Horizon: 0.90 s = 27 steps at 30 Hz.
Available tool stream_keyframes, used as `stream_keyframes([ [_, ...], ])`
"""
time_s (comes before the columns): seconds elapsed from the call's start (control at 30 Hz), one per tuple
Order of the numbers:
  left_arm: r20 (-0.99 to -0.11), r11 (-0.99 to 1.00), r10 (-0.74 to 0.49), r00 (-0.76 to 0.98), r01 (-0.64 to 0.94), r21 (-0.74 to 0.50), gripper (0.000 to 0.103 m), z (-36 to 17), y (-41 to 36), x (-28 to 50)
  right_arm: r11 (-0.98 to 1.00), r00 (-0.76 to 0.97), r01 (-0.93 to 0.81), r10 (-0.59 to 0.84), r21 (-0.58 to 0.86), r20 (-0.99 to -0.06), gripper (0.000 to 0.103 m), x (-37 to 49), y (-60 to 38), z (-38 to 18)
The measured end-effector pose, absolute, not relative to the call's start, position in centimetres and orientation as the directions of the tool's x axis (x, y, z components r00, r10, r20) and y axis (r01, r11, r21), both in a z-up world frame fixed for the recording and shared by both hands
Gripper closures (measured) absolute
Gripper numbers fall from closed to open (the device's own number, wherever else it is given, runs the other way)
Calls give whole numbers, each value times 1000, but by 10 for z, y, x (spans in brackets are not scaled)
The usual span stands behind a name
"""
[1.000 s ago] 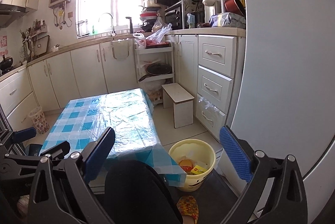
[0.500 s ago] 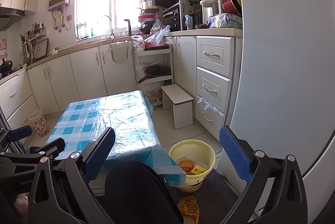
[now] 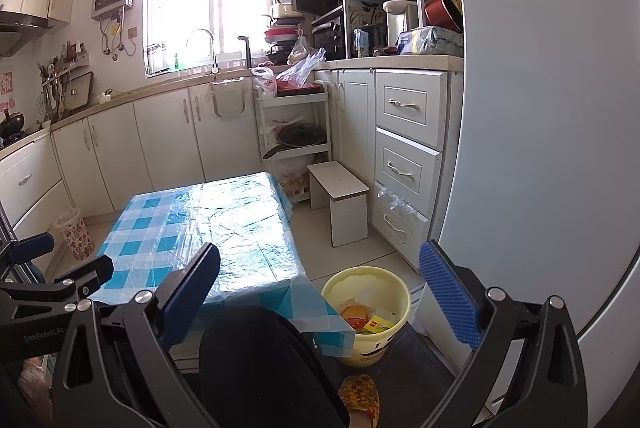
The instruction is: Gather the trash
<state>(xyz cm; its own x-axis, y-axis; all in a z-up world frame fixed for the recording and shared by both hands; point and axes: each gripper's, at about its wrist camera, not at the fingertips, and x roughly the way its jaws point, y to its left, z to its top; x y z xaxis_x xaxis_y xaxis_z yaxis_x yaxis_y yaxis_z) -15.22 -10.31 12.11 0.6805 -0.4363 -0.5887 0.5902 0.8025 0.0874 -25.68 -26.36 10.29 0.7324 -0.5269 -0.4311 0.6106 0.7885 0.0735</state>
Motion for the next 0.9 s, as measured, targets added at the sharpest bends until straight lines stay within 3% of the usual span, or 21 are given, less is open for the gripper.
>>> stream_keyframes([
  [0.67,-586,828,-419,694,557,68,8,119,-95,-146,815,749,579,-512,38,-421,7,-251,-254,104],
  [0.9,-583,828,-433,688,558,43,8,115,-88,-143,846,792,533,-486,30,-370,7,-239,-251,110],
])
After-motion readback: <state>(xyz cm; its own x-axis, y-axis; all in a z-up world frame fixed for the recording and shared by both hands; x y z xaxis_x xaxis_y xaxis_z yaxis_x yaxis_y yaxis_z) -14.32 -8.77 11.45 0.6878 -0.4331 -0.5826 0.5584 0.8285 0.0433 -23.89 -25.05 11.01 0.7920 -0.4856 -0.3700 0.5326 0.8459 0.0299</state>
